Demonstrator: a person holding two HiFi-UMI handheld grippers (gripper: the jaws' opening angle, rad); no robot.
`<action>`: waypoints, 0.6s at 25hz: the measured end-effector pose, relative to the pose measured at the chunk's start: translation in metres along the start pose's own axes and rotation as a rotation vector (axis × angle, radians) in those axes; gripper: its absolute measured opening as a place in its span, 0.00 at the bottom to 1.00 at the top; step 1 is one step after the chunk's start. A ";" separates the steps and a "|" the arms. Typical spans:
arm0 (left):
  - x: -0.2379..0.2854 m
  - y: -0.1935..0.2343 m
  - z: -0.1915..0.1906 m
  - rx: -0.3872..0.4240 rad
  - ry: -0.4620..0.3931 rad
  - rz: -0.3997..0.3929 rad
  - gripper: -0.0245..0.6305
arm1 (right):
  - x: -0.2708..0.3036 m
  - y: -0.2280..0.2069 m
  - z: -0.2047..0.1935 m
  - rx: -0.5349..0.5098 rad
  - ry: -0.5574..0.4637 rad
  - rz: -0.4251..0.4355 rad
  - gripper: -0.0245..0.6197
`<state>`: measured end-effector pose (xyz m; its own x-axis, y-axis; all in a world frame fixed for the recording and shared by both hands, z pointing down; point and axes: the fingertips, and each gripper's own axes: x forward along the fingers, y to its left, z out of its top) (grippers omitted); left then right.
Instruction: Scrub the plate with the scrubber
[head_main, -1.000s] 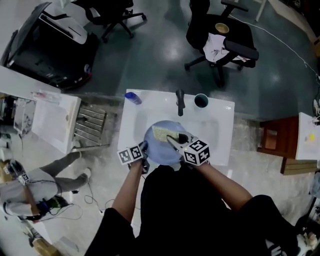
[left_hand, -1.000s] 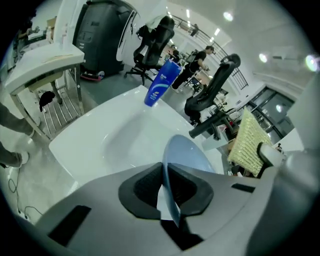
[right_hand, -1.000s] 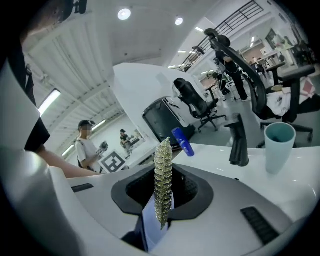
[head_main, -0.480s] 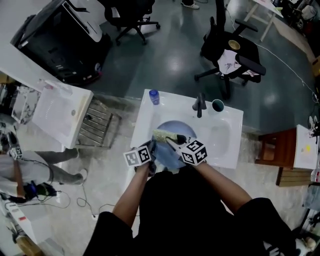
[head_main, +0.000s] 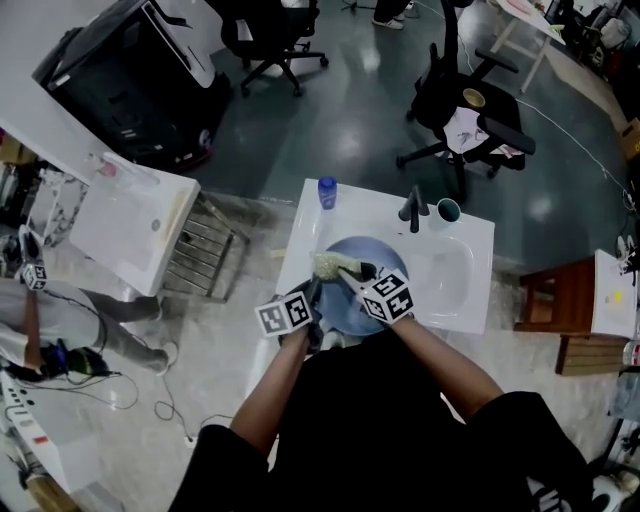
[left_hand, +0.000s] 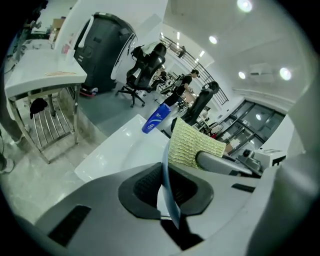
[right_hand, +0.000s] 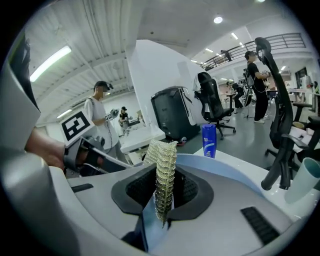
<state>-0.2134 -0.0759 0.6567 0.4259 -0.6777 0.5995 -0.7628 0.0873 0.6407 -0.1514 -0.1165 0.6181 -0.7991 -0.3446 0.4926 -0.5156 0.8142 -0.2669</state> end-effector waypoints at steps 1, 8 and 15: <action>-0.002 -0.001 0.000 0.008 -0.001 -0.005 0.07 | 0.002 -0.001 -0.001 -0.014 0.008 -0.012 0.13; -0.016 -0.012 -0.001 -0.021 -0.015 -0.044 0.08 | 0.009 0.003 0.010 -0.185 0.006 -0.109 0.13; -0.022 -0.016 -0.006 -0.037 -0.027 -0.076 0.09 | 0.010 0.008 0.014 -0.313 0.027 -0.170 0.13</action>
<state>-0.2081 -0.0580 0.6361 0.4686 -0.7028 0.5353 -0.7101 0.0609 0.7015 -0.1677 -0.1197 0.6092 -0.6993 -0.4782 0.5313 -0.5175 0.8515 0.0852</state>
